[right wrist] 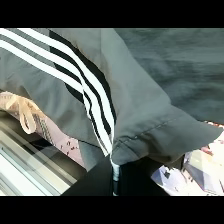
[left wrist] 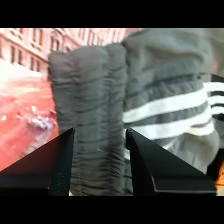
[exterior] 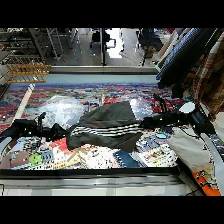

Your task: Fold the clothes and pants, and hang the long-sleeved shirts on hangers.

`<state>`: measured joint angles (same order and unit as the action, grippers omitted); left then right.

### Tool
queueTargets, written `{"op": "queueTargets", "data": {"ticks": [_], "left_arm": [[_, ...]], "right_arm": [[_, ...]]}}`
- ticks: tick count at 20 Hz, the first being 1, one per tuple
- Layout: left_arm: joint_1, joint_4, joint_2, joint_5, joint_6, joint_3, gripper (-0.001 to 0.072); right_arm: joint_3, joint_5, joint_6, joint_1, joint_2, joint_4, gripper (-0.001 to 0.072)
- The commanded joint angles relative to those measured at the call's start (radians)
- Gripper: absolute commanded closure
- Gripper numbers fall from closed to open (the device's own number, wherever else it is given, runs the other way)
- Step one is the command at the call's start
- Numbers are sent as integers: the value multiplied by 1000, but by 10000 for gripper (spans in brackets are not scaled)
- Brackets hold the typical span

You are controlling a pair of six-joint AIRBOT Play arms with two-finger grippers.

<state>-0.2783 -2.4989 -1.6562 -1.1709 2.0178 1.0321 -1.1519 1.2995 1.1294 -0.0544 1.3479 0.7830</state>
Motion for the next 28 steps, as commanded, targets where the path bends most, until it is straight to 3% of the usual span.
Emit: {"op": "queueTargets", "data": {"ticks": [1, 4, 7, 15, 16, 17, 18, 20, 22, 24, 28], "left_arm": [[-12, 12, -18, 35, 6, 1, 338], [-16, 64, -18, 33, 5, 0, 336], [13, 60, -20, 33, 6, 0, 201], [72, 37, -24, 144, 6, 0, 225], [86, 37, -28, 151, 6, 0, 360], [98, 37, -32, 154, 6, 0, 547], [108, 37, -34, 157, 6, 0, 607], [116, 37, -34, 159, 6, 0, 607], [114, 21, -33, 151, 28, 0, 680], [107, -50, -26, 139, 114, 5, 696], [98, -53, -6, 68, 280, 53, 699]], "right_arm": [[-1, -10, 3, 1, -1, 4, 695], [-1, -33, 3, 1, -1, 3, 695], [-1, -46, 4, 1, -1, 3, 695], [-1, -46, 4, 1, -1, 3, 695], [-1, -46, 4, 1, -1, 3, 695], [-1, -46, 4, 1, -1, 3, 695], [-1, -46, 3, 1, -1, 3, 695], [-1, -46, 4, 1, -1, 3, 695], [-1, -46, 4, 1, -1, 3, 695], [-1, -47, 3, 1, -1, 4, 695], [-1, -73, 3, 1, -1, 4, 695]]}}
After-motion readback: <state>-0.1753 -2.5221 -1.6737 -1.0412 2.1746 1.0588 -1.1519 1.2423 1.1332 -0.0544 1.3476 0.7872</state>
